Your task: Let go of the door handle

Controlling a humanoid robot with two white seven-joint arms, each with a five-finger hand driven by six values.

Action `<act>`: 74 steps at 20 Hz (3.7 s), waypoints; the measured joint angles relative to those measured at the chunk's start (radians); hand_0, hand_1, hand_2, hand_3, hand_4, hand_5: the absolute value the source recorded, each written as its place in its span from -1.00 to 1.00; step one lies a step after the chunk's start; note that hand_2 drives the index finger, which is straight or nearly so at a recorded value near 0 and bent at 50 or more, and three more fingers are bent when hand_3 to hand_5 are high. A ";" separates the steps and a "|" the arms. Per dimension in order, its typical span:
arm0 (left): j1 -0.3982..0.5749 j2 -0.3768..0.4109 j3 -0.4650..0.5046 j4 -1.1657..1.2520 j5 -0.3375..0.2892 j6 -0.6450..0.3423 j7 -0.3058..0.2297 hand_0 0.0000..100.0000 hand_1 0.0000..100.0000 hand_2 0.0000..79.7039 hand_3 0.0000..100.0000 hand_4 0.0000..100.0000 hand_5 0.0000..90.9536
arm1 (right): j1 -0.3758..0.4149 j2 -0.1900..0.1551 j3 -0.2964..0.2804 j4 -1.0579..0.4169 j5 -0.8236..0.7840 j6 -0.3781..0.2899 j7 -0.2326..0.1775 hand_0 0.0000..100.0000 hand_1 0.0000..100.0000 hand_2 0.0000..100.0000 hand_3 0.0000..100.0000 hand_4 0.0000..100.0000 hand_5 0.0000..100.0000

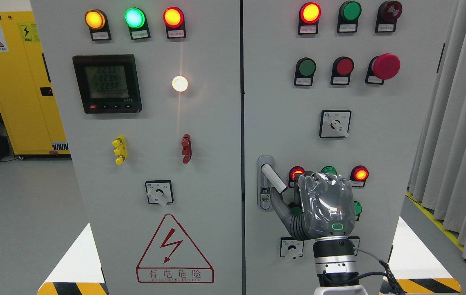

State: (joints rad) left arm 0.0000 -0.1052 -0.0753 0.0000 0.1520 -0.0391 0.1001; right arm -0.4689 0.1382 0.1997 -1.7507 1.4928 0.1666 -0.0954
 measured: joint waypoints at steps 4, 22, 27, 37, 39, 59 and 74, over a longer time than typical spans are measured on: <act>0.000 0.000 0.000 0.000 0.000 0.000 0.000 -0.76 0.11 -1.00 -1.00 -1.00 -1.00 | 0.001 0.000 -0.002 -0.001 -0.001 0.000 -0.001 -0.03 -0.16 0.81 1.00 1.00 1.00; 0.000 0.000 0.000 0.000 0.000 0.000 0.000 -0.76 0.11 -1.00 -1.00 -1.00 -1.00 | 0.001 -0.001 -0.006 -0.003 -0.002 -0.005 -0.004 0.14 -0.19 0.81 1.00 1.00 1.00; 0.000 0.000 0.000 0.000 0.000 0.000 0.000 -0.76 0.11 -1.00 -1.00 -1.00 -1.00 | 0.000 -0.001 -0.008 -0.004 -0.003 -0.005 0.000 0.17 -0.22 0.81 1.00 1.00 1.00; 0.000 -0.001 0.000 0.000 0.000 0.000 0.000 -0.76 0.11 -1.00 -1.00 -1.00 -1.00 | -0.004 -0.002 -0.009 -0.004 -0.003 -0.005 0.003 0.17 -0.22 0.81 1.00 1.00 1.00; 0.000 -0.001 0.000 0.000 0.000 0.000 0.000 -0.76 0.11 -1.00 -1.00 -1.00 -1.00 | -0.005 -0.002 -0.009 -0.004 -0.003 -0.003 0.003 0.17 -0.22 0.81 1.00 1.00 1.00; 0.000 -0.001 0.000 0.000 -0.001 0.000 0.000 -0.76 0.11 -1.00 -1.00 -1.00 -1.00 | -0.014 -0.004 -0.012 -0.004 -0.005 -0.003 0.007 0.16 -0.23 0.81 1.00 1.00 1.00; 0.000 -0.001 0.000 0.000 0.000 0.000 0.000 -0.76 0.11 -1.00 -1.00 -1.00 -1.00 | -0.016 -0.005 -0.013 -0.004 -0.005 -0.003 0.004 0.15 -0.23 0.81 1.00 1.00 1.00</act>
State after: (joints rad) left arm 0.0000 -0.1057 -0.0752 0.0000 0.1518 -0.0391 0.1001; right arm -0.4854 0.1329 0.1863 -1.7549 1.4878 0.1638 -0.0915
